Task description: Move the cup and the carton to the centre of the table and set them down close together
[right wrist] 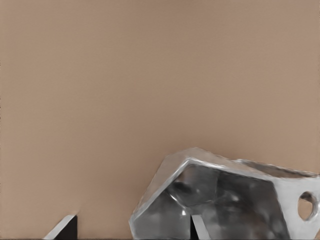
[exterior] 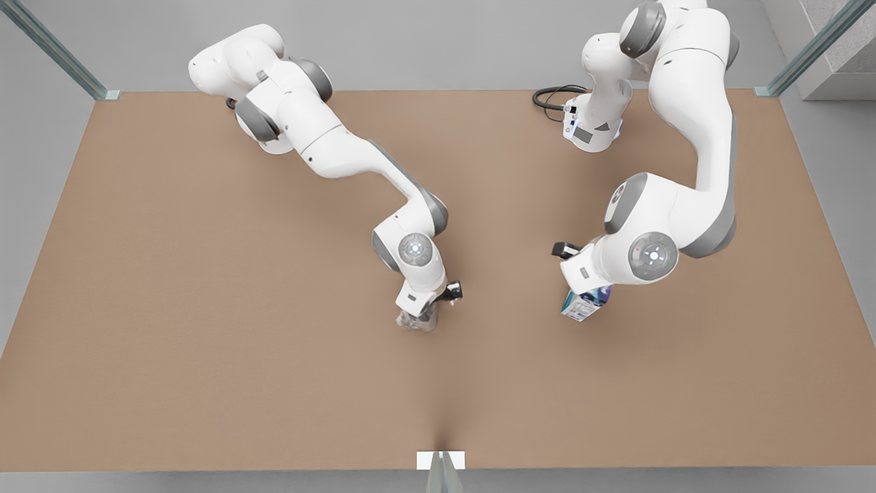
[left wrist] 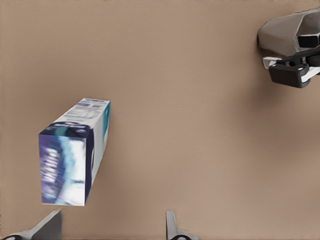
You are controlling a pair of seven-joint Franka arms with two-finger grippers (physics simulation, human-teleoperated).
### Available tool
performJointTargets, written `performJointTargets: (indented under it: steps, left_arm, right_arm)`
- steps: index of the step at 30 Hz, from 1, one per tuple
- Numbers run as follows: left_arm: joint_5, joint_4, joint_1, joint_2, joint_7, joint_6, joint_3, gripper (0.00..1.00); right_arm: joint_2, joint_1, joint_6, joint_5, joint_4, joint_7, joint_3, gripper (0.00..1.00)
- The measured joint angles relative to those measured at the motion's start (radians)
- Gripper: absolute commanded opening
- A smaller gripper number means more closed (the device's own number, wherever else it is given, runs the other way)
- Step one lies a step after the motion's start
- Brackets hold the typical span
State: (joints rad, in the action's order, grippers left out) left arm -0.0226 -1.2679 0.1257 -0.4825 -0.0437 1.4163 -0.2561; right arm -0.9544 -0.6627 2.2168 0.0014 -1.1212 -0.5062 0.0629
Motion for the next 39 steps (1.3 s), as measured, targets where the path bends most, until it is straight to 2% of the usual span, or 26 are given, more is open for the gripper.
performJointTargets:
  steps: [3,7,8,9,10,11,12,14,17,30,39]
  left_arm:
    - [-0.036,-0.003,0.0,0.001,-0.005,0.007,0.0,1.0]
    - [-0.065,-0.009,0.0,-0.003,-0.011,0.029,0.001,1.0]
    - [-0.072,-0.023,0.0,-0.004,-0.011,0.046,0.003,1.0]
    - [-0.077,-0.025,0.0,-0.005,-0.01,0.055,0.007,1.0]
    - [-0.081,-0.033,0.0,-0.005,-0.01,0.069,0.008,1.0]
    - [-0.084,-0.037,0.0,-0.004,-0.01,0.076,0.011,1.0]
    - [-0.087,-0.037,0.0,-0.004,-0.01,0.079,0.012,1.0]
    - [-0.094,-0.039,0.0,-0.004,-0.006,0.082,0.015,1.0]
    - [-0.103,-0.039,0.0,-0.004,0.003,0.084,0.017,1.0]
    - [-0.1,-0.139,0.0,-0.007,0.09,0.219,0.091,1.0]
    - [-0.09,-0.179,0.0,-0.012,0.134,0.224,0.109,1.0]
  right_arm:
    - [0.039,-0.003,-0.082,0.055,0.001,0.003,0.001,1.0]
    - [0.122,0.011,-0.114,0.482,0.064,0.01,-0.001,1.0]
    - [0.177,0.049,-0.207,0.515,0.057,0.021,-0.009,1.0]
    - [0.261,0.107,-0.357,0.494,-0.003,0.139,-0.049,1.0]
    - [0.338,0.183,-0.516,0.337,-0.024,0.347,-0.084,1.0]
    - [0.392,0.226,-0.623,0.156,-0.025,0.435,-0.084,1.0]
    - [0.43,0.336,-0.712,0.12,-0.025,0.454,-0.085,1.0]
    - [0.508,0.407,-0.699,0.015,-0.097,0.598,-0.155,1.0]
    - [0.593,0.467,-0.493,-0.164,-0.213,0.614,-0.157,1.0]
    - [0.582,0.471,-0.45,-0.162,-0.215,0.612,-0.156,1.0]
    - [0.577,0.471,-0.445,-0.162,-0.215,0.612,-0.156,1.0]
